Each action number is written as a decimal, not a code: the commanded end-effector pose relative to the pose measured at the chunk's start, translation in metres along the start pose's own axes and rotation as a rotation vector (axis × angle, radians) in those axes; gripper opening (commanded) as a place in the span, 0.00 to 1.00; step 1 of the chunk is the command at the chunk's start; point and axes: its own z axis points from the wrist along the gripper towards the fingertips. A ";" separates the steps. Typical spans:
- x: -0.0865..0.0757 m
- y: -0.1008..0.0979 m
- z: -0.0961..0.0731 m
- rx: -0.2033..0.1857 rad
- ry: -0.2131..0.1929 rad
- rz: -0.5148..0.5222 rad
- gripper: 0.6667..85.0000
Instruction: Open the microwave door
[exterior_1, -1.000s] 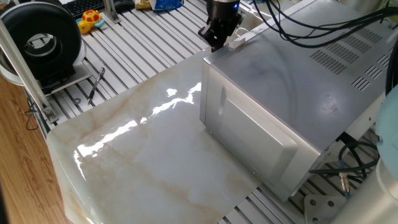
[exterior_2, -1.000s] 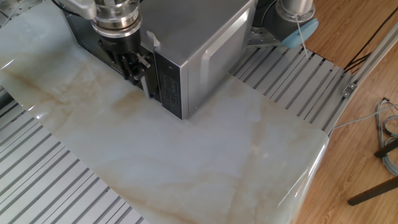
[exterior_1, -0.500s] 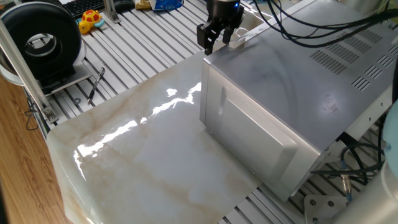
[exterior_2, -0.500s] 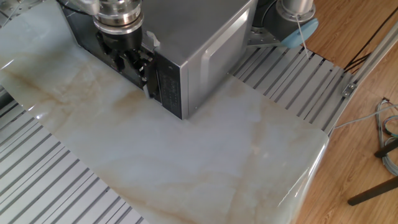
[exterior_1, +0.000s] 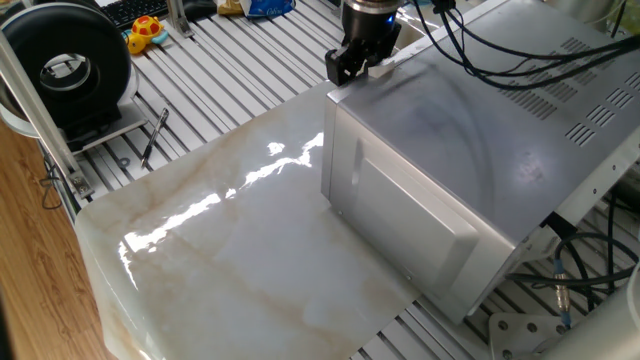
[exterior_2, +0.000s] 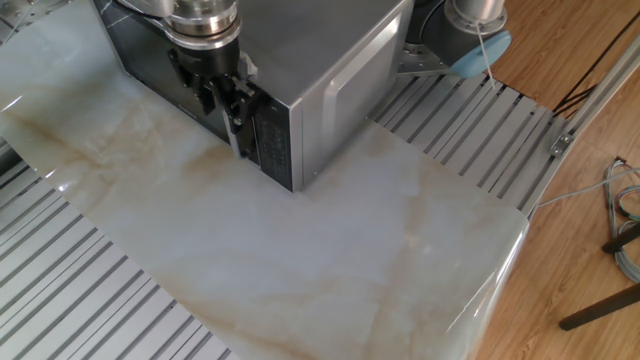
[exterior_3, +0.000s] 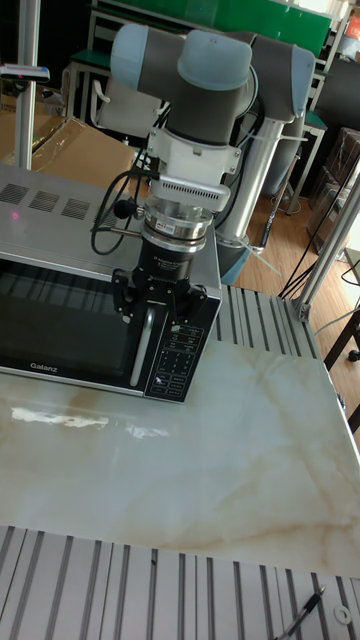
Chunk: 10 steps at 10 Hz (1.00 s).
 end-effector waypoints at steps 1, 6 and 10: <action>0.001 0.005 0.003 -0.008 -0.003 0.019 0.54; 0.003 0.003 0.004 -0.007 0.003 0.019 0.47; 0.004 0.005 0.009 -0.024 0.000 0.024 0.41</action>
